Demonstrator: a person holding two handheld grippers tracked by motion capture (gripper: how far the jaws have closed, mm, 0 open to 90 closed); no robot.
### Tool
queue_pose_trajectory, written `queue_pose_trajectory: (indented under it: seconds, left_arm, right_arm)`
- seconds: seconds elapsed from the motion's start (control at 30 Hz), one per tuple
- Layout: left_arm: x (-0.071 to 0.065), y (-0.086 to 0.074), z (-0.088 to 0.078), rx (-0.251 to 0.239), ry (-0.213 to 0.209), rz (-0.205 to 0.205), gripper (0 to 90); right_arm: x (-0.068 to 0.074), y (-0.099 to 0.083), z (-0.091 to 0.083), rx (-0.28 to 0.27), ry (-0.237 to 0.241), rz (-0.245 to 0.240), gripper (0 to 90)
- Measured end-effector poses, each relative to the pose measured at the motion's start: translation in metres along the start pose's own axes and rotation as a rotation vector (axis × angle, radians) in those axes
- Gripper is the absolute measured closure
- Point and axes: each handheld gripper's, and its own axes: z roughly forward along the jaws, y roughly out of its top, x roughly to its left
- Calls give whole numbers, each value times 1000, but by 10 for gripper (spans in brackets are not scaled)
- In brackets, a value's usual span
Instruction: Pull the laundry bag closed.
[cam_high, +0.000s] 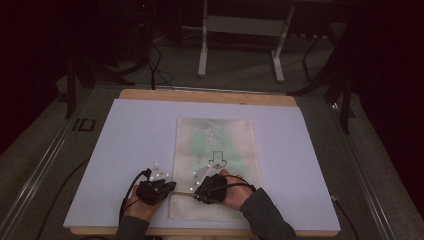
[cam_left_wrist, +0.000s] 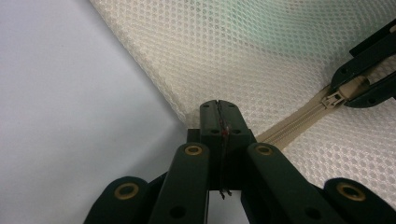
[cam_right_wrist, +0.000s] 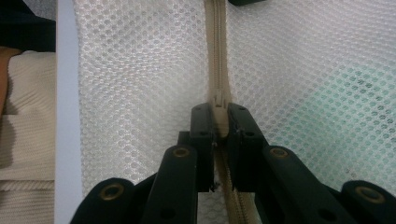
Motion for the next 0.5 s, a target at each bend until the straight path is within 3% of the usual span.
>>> queue_pose_trajectory:
  seconds: [0.5]
  left_arm:
    - [0,0,0,2,0,2,894]
  right_arm:
    - [1,-3,-3,1,-4,-3,821]
